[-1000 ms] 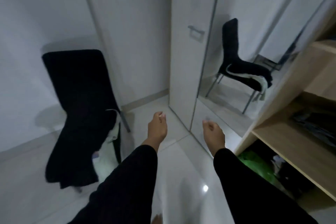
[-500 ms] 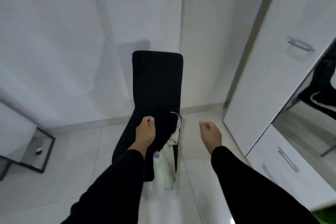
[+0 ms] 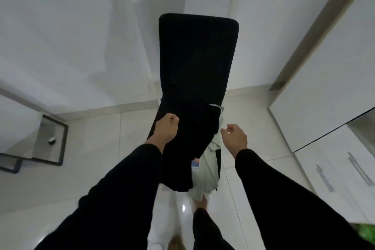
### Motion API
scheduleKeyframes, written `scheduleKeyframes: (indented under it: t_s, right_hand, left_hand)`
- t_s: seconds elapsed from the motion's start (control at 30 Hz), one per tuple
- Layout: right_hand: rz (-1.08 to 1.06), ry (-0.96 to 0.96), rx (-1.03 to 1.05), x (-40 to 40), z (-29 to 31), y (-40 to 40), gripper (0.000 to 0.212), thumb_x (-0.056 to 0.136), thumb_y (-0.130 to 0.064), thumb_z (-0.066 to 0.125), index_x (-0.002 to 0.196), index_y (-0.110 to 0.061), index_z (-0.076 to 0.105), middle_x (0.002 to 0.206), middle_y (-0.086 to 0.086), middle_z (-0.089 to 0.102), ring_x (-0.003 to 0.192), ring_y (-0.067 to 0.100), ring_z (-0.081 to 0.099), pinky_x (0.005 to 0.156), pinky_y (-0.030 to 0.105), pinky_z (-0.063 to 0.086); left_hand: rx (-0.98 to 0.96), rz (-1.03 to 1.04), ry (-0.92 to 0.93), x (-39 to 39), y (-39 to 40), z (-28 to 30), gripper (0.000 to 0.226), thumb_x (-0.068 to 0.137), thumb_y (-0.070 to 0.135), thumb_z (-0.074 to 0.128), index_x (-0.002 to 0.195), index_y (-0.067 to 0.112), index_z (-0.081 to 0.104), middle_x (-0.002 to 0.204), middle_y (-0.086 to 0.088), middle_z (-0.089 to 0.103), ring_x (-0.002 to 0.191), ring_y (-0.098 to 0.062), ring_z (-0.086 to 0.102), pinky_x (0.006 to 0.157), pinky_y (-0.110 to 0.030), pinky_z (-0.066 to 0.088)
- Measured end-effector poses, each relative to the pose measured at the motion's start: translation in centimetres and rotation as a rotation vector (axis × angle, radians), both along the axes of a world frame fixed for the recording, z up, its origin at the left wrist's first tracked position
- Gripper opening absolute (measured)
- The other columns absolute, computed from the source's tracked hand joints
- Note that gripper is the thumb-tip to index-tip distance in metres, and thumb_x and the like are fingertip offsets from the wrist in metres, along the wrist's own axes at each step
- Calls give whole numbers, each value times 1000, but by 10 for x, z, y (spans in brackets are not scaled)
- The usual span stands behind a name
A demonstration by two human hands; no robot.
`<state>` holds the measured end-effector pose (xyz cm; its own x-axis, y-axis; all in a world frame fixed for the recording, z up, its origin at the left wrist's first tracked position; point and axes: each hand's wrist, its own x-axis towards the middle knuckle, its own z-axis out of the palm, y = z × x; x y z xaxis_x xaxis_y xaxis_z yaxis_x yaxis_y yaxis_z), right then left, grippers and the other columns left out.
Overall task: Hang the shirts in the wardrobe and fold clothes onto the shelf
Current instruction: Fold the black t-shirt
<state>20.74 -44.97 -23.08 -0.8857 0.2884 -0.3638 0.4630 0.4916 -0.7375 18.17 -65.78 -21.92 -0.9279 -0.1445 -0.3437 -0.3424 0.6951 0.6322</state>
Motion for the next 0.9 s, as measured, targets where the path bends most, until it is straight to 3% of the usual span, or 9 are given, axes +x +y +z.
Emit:
scheduleKeyframes:
  t_s: [0.27, 0.5, 0.7, 0.8, 0.9]
  right_hand:
    - [143, -153, 64, -110, -65, -6, 46, 93, -21, 54, 136, -5, 47, 137, 11, 54, 126, 28, 50, 102, 29, 37]
    - [303, -289, 153, -174, -137, -28, 46, 92, -16, 53, 137, -10, 48, 139, 11, 51, 129, 29, 46, 105, 29, 35]
    - [366, -300, 209, -206, -203, -40, 51, 88, -10, 54, 137, -17, 48, 143, 9, 43, 126, 28, 47, 102, 30, 39]
    - [430, -319, 258, -213, -226, -41, 52, 88, -11, 55, 139, -17, 46, 146, 8, 38, 128, 28, 45, 102, 31, 39]
    - [459, -377, 292, -216, -247, -38, 53, 89, -14, 57, 140, -18, 44, 146, 7, 38, 130, 28, 42, 103, 33, 39]
  left_hand:
    - [-106, -133, -213, -115, 5, -59, 37, 100, 30, 38, 132, 13, 47, 134, -8, 52, 125, -25, 47, 101, -29, 34]
    - [-165, -280, -354, -180, 7, -151, 37, 95, 30, 49, 131, 19, 49, 138, -8, 47, 125, -25, 47, 102, -30, 36]
    - [-185, -377, -387, -211, 23, -222, 58, 90, 18, 58, 141, 28, 34, 140, -10, 33, 121, -31, 45, 99, -44, 45]
    - [-206, -442, -403, -217, 29, -248, 72, 86, 18, 62, 145, 30, 24, 139, -13, 35, 119, -32, 45, 95, -49, 47]
    - [-221, -441, -357, -216, 33, -269, 70, 84, 17, 62, 142, 31, 25, 135, -14, 39, 118, -32, 43, 90, -48, 48]
